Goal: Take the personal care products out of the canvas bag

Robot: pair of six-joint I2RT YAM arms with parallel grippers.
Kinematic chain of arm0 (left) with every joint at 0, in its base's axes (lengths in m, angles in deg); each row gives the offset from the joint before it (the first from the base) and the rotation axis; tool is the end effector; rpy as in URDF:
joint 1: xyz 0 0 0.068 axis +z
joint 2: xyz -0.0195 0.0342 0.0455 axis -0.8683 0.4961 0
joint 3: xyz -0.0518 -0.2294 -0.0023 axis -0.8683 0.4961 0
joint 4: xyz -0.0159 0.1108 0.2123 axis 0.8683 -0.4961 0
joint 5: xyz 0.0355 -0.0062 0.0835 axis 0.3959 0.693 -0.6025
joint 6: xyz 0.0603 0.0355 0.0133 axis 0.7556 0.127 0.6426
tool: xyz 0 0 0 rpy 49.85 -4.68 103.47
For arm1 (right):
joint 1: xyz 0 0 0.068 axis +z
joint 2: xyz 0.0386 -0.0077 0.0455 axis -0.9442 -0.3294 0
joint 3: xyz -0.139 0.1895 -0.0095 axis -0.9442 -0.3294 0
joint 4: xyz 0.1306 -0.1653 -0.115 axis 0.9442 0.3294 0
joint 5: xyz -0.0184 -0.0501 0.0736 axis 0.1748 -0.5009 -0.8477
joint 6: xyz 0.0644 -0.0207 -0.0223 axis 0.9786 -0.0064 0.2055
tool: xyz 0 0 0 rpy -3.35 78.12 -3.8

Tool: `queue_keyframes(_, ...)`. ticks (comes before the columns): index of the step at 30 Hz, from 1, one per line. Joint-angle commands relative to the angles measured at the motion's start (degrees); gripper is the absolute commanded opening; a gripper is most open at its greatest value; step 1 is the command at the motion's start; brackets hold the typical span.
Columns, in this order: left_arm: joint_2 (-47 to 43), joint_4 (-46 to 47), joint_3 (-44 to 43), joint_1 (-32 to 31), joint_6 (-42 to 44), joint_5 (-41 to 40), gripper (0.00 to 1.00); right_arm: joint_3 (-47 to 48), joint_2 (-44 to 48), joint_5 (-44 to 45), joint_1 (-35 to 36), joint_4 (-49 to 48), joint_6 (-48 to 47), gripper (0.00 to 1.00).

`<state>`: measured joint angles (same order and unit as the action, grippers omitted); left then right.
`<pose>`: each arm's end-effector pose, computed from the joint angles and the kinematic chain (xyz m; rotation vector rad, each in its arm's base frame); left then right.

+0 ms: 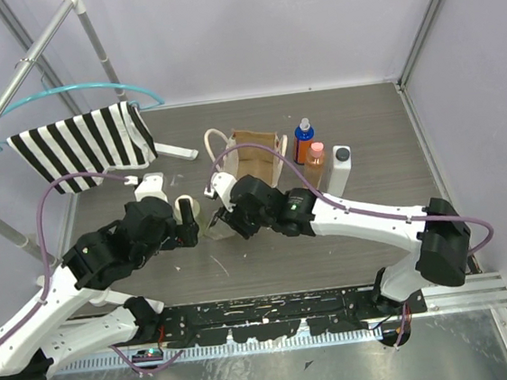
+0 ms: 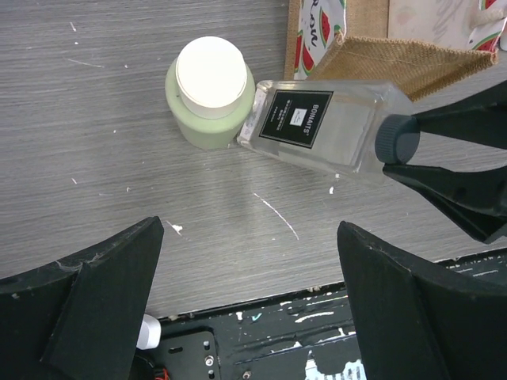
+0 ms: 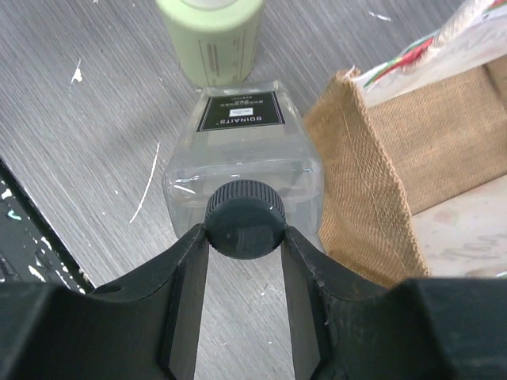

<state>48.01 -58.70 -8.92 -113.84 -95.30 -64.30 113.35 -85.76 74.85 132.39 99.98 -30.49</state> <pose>0.1168 -0.1121 0.2996 0.0872 2.2560 -0.2740 0.1609 0.2816 0.2417 -1.1377 1.9990 0.4023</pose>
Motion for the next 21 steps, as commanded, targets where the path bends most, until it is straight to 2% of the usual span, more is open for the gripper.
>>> queue_keyframes(1,-0.98,-0.96,-0.75,-0.12,0.34,-1.65,0.99,6.54,-0.43,1.91,-0.84,-4.09,-3.31,0.22)
queue_keyframes(12,-0.62,-0.17,-0.54,-0.14,1.0,-1.82,0.99,13.6,-6.12,2.1,-1.23,-4.48,-5.94,0.24)
queue_keyframes(15,-0.81,-0.27,-0.7,-0.2,1.26,-2.19,0.99,15.29,-7.86,2.59,-1.26,-4.83,-6.79,0.3)
queue_keyframes(16,-0.93,-0.24,-0.85,-0.17,1.37,-2.29,0.99,15.83,-8.47,2.79,-1.36,-4.98,-7.05,0.34)
queue_keyframes(19,-1.32,-0.54,-1.33,-0.08,1.57,-2.85,0.99,17.23,-9.9,4.33,-1.4,-6.04,-7.05,0.69)
queue_keyframes(20,-1.5,-0.75,-1.61,-0.11,1.65,-3.15,0.99,17.56,-10.05,6.3,-1.33,-6.55,-7.05,0.78)
queue_keyframes(21,-1.72,-1.0,-1.8,-0.18,1.66,-3.49,0.99,17.62,-9.86,6.92,-1.4,-7.32,-7.05,0.82)
